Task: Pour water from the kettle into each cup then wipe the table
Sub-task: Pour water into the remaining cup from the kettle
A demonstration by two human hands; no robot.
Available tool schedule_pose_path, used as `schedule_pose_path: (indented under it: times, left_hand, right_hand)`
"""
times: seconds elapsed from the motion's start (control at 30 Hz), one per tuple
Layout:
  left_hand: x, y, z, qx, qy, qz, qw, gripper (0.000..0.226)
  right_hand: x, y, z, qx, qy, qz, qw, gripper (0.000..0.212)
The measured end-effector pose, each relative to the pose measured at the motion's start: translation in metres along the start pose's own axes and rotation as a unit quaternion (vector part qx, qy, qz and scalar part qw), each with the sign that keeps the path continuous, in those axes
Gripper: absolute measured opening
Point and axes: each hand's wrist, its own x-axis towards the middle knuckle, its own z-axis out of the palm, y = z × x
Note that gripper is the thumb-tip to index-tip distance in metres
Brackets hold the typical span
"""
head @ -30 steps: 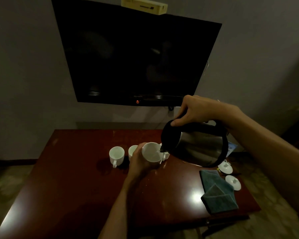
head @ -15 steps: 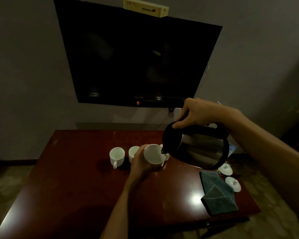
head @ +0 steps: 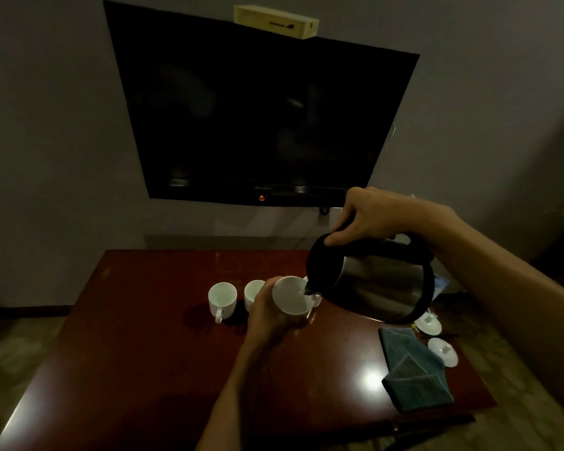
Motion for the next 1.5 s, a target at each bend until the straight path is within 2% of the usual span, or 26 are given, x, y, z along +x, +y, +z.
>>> schedule_pose_path:
  times: [0.33, 1.5]
  left_hand:
    - [0.001, -0.001, -0.004, 0.019, 0.005, 0.004, 1.000, 0.074]
    - [0.009, -0.018, -0.007, 0.054, 0.027, 0.040, 0.997, 0.075]
  right_hand:
    - [0.002, 0.002, 0.003, 0.013, -0.008, 0.005, 1.000, 0.053]
    - [0.007, 0.006, 0.007, 0.021, -0.008, 0.007, 1.000, 0.044]
